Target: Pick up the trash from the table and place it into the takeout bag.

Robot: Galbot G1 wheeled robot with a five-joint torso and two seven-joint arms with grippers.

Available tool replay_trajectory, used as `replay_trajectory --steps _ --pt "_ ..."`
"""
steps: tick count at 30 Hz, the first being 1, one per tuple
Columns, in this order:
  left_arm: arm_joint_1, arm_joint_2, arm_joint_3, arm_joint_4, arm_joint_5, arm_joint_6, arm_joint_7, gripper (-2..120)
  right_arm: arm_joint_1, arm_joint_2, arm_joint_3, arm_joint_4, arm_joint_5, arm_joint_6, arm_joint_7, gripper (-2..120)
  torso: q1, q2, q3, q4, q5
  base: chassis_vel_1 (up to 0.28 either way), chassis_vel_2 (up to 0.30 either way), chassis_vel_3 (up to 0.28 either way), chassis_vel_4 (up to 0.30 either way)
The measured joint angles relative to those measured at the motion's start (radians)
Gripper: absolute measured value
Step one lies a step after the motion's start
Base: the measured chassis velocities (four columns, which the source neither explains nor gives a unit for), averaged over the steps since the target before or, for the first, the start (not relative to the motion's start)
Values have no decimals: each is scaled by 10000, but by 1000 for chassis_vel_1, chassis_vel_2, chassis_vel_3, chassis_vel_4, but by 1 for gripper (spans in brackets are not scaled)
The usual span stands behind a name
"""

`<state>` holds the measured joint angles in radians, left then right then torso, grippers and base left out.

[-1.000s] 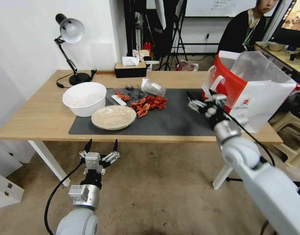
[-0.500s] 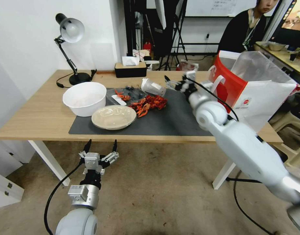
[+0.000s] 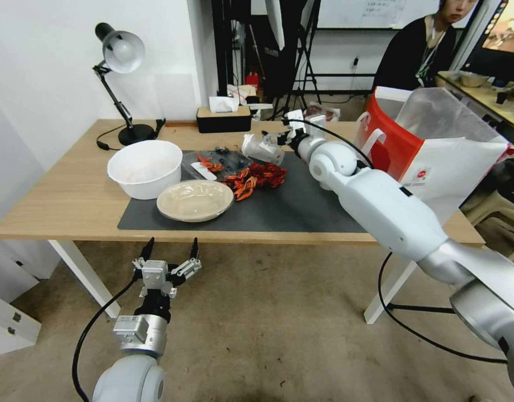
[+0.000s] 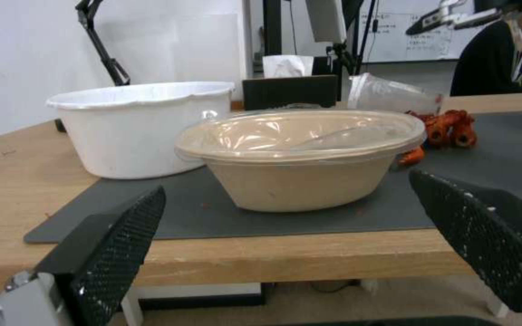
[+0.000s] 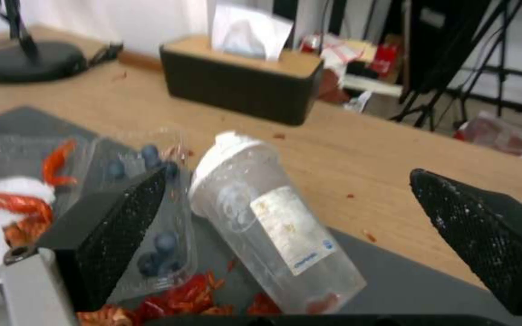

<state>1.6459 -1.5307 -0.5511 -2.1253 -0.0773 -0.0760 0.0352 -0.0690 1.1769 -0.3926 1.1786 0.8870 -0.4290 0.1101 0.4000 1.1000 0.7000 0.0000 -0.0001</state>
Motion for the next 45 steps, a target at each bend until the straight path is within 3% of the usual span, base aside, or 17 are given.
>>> replay_trajectory --steps 11,34,45 --pt "8 -8 -23 -10 -26 -23 -16 100 794 831 -193 -2198 -1233 -709 -1626 100 0 0 0 0 0 0 0 0 0" --pt "-36 92 -12 161 -74 -161 -19 100 740 1841 10 -4132 -2238 -222 -2235 100 -1 0 -1 -1 0 0 0 0 0" --pt "-47 90 -11 227 -74 -209 -19 100 540 1906 125 -4261 -2382 -186 -2107 68 -1 -1 -1 -1 1 0 0 0 0"
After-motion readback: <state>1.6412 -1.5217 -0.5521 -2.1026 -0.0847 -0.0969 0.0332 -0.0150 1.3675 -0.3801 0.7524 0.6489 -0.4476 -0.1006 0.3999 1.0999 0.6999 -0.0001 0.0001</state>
